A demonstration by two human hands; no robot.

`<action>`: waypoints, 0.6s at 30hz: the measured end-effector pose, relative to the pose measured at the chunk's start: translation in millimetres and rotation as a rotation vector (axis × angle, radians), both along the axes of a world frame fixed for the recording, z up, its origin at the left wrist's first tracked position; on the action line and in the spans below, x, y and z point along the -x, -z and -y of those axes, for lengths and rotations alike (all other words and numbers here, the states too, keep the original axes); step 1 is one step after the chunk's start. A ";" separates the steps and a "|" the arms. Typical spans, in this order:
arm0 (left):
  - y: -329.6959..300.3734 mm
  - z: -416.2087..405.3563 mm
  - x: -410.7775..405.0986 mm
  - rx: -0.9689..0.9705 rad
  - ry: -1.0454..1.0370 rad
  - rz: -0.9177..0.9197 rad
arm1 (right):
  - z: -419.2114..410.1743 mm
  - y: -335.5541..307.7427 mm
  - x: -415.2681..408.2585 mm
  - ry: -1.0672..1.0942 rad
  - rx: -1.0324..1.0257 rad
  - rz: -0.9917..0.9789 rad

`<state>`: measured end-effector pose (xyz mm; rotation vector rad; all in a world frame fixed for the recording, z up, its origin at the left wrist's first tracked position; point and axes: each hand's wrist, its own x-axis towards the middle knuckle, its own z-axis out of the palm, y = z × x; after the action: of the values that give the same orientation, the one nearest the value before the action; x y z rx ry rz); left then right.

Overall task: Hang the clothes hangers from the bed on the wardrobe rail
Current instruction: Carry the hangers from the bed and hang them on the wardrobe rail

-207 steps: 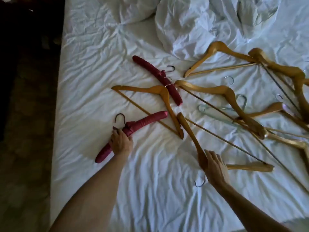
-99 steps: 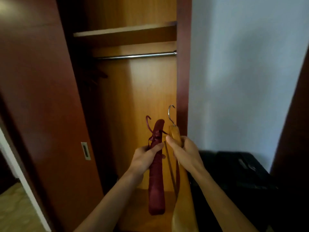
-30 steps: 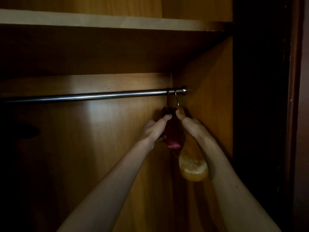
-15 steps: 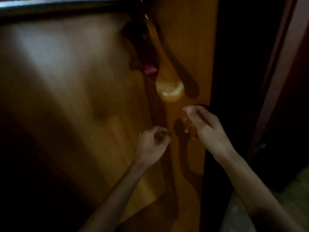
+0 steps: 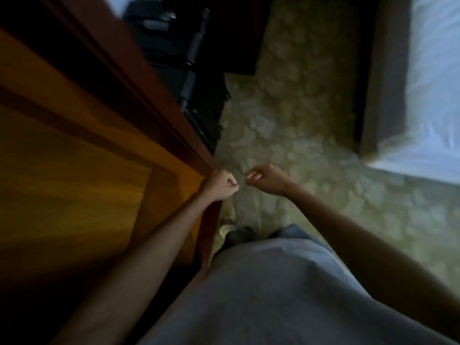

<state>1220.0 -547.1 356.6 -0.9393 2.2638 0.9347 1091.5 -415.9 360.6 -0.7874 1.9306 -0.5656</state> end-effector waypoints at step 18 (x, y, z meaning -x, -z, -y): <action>121.2 -358.7 256.6 -0.144 0.666 0.163 | -467.9 152.8 -82.1 1.395 -0.438 0.439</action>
<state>963.4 -188.4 235.5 -0.1553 2.1111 0.6719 1173.5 52.0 207.8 1.0175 1.8212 -0.9349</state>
